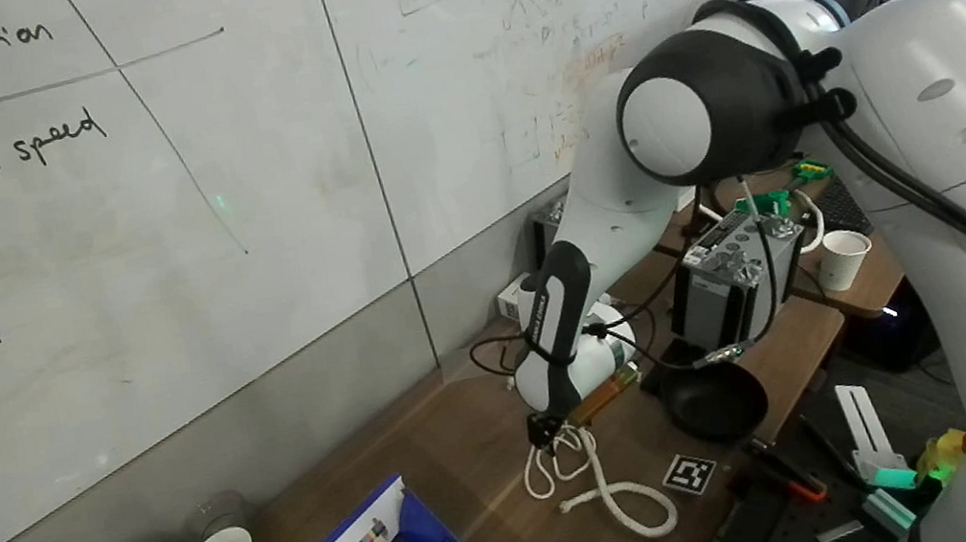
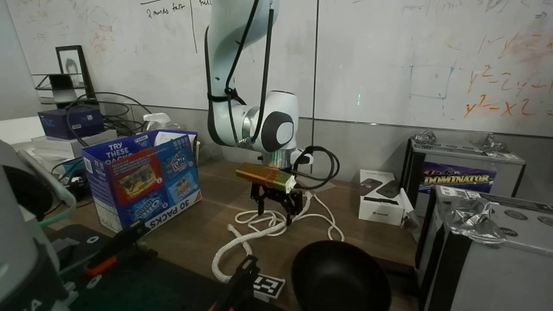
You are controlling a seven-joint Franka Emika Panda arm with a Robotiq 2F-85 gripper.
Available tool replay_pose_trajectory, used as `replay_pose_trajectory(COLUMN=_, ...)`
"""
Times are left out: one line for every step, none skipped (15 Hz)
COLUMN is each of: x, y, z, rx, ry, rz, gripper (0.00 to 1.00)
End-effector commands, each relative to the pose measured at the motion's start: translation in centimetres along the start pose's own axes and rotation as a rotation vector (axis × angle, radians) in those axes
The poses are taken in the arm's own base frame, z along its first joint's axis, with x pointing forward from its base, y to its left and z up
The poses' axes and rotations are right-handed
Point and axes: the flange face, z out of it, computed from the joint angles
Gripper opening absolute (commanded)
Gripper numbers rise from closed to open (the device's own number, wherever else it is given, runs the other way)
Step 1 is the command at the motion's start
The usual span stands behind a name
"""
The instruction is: Put the ropes into the box.
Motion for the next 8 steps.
replay_pose_trajectory(x=0.61, y=-0.33, z=0.36, rx=0.007, ry=0.032, rz=0.005, gripper=1.00)
replay_pose_trajectory(x=0.63, y=-0.26, z=0.37, rx=0.003, ry=0.038, rz=0.002, gripper=1.00)
replay_pose_trajectory(x=0.68, y=-0.20, z=0.38, rx=0.002, ry=0.043, rz=0.002, gripper=1.00)
replay_pose_trajectory(x=0.73, y=-0.16, z=0.42, rx=0.003, ry=0.046, rz=0.002, gripper=1.00)
replay_pose_trajectory(x=0.80, y=-0.14, z=0.44, rx=-0.002, ry=0.052, rz=0.000, gripper=1.00)
replay_pose_trajectory(x=0.88, y=-0.13, z=0.46, rx=-0.002, ry=0.056, rz=0.000, gripper=1.00)
replay_pose_trajectory(x=0.91, y=-0.08, z=0.52, rx=-0.003, ry=0.061, rz=0.000, gripper=1.00)
replay_pose_trajectory(x=0.95, y=-0.01, z=0.60, rx=-0.006, ry=0.066, rz=-0.002, gripper=1.00)
